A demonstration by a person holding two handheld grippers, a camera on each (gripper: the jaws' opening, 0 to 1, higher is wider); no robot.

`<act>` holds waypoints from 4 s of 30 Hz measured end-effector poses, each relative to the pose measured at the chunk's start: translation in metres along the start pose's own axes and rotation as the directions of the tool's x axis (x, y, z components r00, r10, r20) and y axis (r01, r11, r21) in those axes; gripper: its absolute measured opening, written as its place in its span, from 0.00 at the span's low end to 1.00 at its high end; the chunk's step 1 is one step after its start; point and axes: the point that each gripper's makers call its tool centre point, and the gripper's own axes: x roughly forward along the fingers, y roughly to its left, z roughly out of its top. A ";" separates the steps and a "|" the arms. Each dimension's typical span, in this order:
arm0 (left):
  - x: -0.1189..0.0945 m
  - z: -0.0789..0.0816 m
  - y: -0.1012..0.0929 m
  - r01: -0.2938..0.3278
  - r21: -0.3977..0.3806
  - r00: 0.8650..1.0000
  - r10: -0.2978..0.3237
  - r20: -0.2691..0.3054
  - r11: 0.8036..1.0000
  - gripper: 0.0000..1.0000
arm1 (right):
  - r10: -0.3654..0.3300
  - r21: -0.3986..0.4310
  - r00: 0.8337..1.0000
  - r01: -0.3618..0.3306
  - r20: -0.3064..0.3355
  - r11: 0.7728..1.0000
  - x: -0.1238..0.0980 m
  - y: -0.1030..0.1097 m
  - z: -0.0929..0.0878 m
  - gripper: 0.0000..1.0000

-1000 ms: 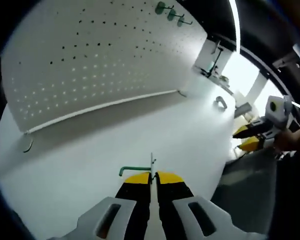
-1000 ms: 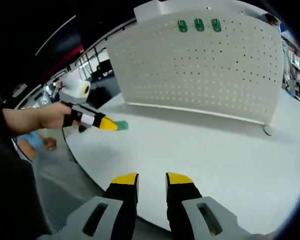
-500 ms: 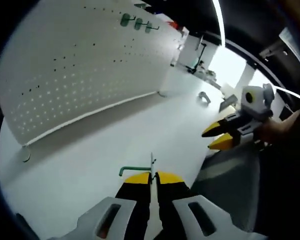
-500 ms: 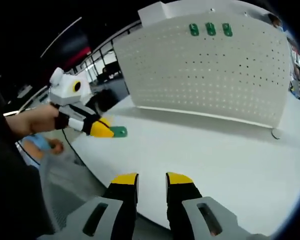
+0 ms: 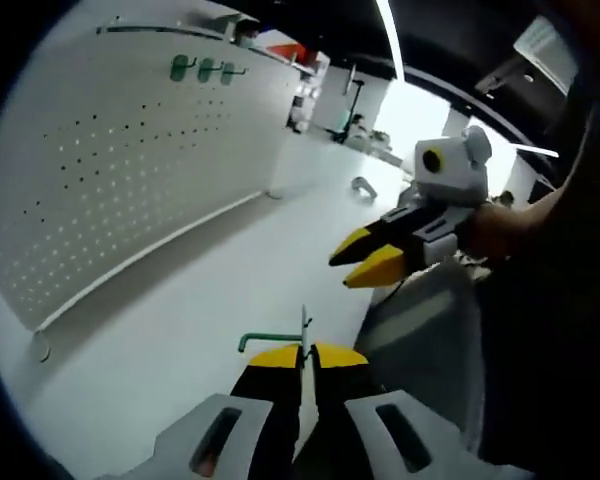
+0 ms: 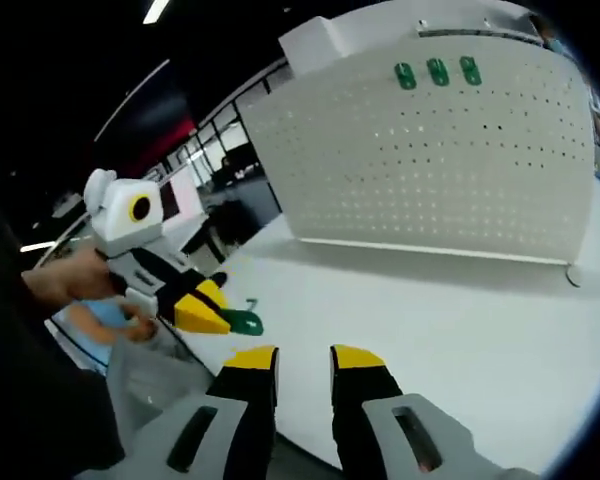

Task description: Insert the hook assembly into the mounting plate slot until the hook locks in place.

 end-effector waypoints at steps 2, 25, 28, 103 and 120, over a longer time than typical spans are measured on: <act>-0.001 -0.001 -0.011 0.031 0.013 1.000 -0.030 -0.003 0.999 0.04 | 0.036 0.020 0.999 -0.036 0.001 0.999 0.002 0.009 0.004 0.16; -0.016 0.017 -0.063 0.221 0.258 0.974 -0.228 -0.005 0.940 0.03 | 0.421 0.545 0.906 -0.379 0.052 0.748 0.013 0.066 0.002 0.16; -0.018 0.020 -0.067 0.232 0.295 0.971 -0.240 -0.010 0.927 0.03 | 0.478 0.686 0.869 -0.425 0.126 0.591 0.010 0.068 0.010 0.09; -0.003 0.070 -0.026 0.289 -0.459 0.919 -0.109 0.378 0.840 0.26 | 0.306 -0.237 0.907 -0.241 0.289 0.941 -0.003 0.060 0.091 0.00; -0.004 0.073 -0.013 0.233 -0.470 0.914 -0.027 0.404 0.851 0.11 | 0.273 -0.265 0.907 -0.191 0.320 0.945 -0.003 0.061 0.098 0.00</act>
